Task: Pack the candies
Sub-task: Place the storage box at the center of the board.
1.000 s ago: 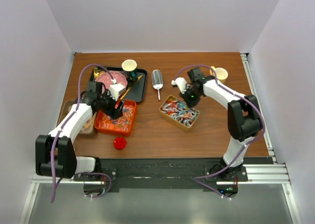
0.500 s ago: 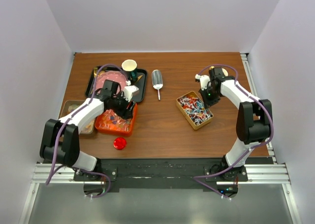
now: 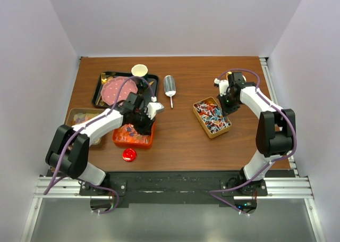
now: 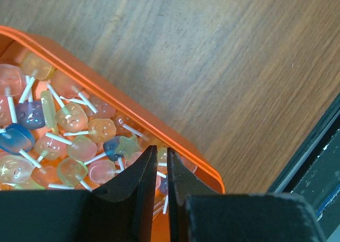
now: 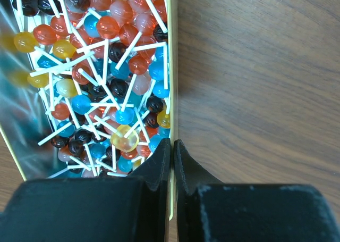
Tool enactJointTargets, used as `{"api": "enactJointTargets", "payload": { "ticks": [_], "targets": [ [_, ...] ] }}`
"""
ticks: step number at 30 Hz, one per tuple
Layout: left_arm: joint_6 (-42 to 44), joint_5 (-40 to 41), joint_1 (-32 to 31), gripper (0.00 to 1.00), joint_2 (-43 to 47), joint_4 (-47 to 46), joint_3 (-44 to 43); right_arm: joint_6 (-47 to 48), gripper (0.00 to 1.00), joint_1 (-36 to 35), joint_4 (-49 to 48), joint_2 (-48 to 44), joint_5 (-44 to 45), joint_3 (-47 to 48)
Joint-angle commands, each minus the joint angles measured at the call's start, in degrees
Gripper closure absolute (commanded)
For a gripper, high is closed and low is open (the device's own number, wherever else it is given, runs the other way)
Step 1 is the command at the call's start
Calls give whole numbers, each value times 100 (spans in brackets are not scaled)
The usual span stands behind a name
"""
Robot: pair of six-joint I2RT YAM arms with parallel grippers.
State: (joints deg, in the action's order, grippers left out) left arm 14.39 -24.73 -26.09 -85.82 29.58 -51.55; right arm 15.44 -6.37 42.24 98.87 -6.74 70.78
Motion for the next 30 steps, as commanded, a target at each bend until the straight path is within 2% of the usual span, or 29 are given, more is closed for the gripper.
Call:
{"api": "enactJointTargets", "payload": {
  "ticks": [1,4,5,6,8,11,14,18,22,26,27,28,30],
  "targets": [
    [28,-155,-230,81,74,4,5,-138,100,4,-102,-386,6,-3],
    [11,-58,-511,76,-83,-6,-153,-155,100,4,-23,-395,24,23],
    [-59,90,-572,66,-171,64,-362,-190,100,4,12,-412,41,41],
    [-242,230,-582,60,-189,170,-478,-199,100,13,39,-438,50,67],
    [-410,686,-582,48,-207,757,-811,-182,100,22,48,-561,42,59],
    [-727,1136,-564,40,-242,1646,-1146,-147,100,31,30,-658,85,14],
    [-806,1059,-538,38,55,1744,-1208,-278,100,83,-75,-720,322,-117],
    [-1226,768,-538,36,250,1103,-1269,-586,100,171,-242,-773,384,-319],
    [-1395,627,-538,35,-206,637,-1542,-806,100,206,-365,-659,402,-451],
    [-1632,819,-538,37,-953,733,-2085,-823,100,215,-339,-527,411,-381],
    [-1694,864,-538,38,-1041,759,-2166,-806,95,207,-339,-544,419,-364],
    [-1703,900,-538,39,-1181,786,-2227,-806,78,206,-339,-640,454,-337],
    [-1755,961,-547,44,-1279,795,-2333,-788,67,207,-330,-763,524,-320]
  ]
}}
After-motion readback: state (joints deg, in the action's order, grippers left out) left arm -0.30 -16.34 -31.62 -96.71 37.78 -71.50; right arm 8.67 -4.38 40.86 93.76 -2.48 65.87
